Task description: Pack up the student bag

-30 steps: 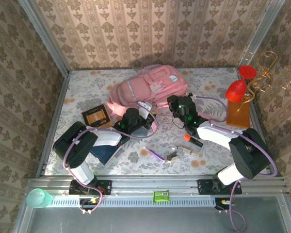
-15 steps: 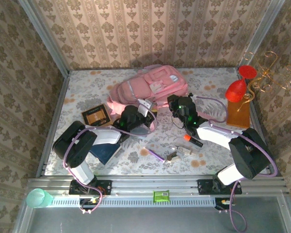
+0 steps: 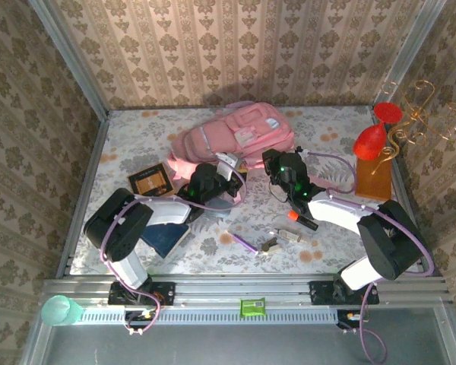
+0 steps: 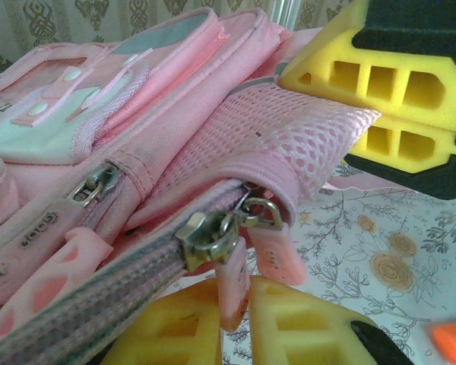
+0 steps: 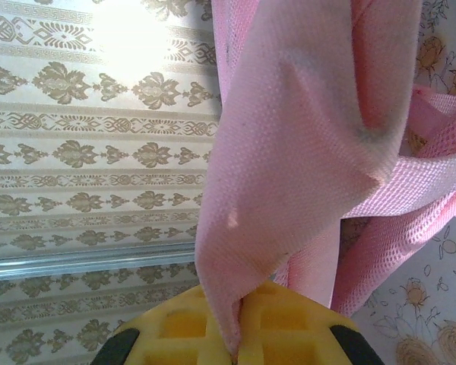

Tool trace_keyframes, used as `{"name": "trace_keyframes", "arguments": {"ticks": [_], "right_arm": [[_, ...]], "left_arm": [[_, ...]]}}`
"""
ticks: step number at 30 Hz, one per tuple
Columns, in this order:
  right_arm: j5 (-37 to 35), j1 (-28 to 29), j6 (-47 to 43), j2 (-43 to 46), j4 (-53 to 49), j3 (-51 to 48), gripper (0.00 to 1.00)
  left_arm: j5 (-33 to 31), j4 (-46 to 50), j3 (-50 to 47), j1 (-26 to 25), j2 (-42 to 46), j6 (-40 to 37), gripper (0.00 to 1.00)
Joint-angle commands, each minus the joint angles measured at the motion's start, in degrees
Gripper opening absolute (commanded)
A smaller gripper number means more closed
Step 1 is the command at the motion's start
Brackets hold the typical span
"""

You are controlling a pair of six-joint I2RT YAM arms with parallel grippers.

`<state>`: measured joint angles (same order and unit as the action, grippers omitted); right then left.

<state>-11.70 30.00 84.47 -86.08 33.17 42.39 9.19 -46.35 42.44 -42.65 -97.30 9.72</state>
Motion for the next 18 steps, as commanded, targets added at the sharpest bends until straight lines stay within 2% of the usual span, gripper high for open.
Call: {"name": "trace_keyframes", "arguments": {"ticks": [1, 3, 7, 17, 18], "right_arm": [[-1.0, 0.9, 1.2, -0.1, 4.5, -0.8, 0.0], [-1.0, 1.0, 1.4, -0.4, 4.8, -1.0, 0.0], [-0.8, 0.9, 1.5, -0.7, 5.0, -1.1, 0.0], [-2.7, 0.8, 0.3, -0.5, 4.1, -2.0, 0.0], [-3.1, 0.8, 0.1, -0.5, 3.9, -2.2, 0.0]], "left_arm": [[-1.2, -4.2, 1.8, 0.8, -0.4, 2.5, 0.19], [-1.4, -4.3, 1.8, 1.0, -0.7, 3.5, 0.24], [-2.1, -4.4, 1.9, 1.1, -1.1, 4.4, 0.24], [-3.2, -6.5, -0.3, 1.8, -0.8, 5.4, 0.0], [-3.4, -6.7, -1.0, 1.8, -0.4, 5.7, 0.0]]}}
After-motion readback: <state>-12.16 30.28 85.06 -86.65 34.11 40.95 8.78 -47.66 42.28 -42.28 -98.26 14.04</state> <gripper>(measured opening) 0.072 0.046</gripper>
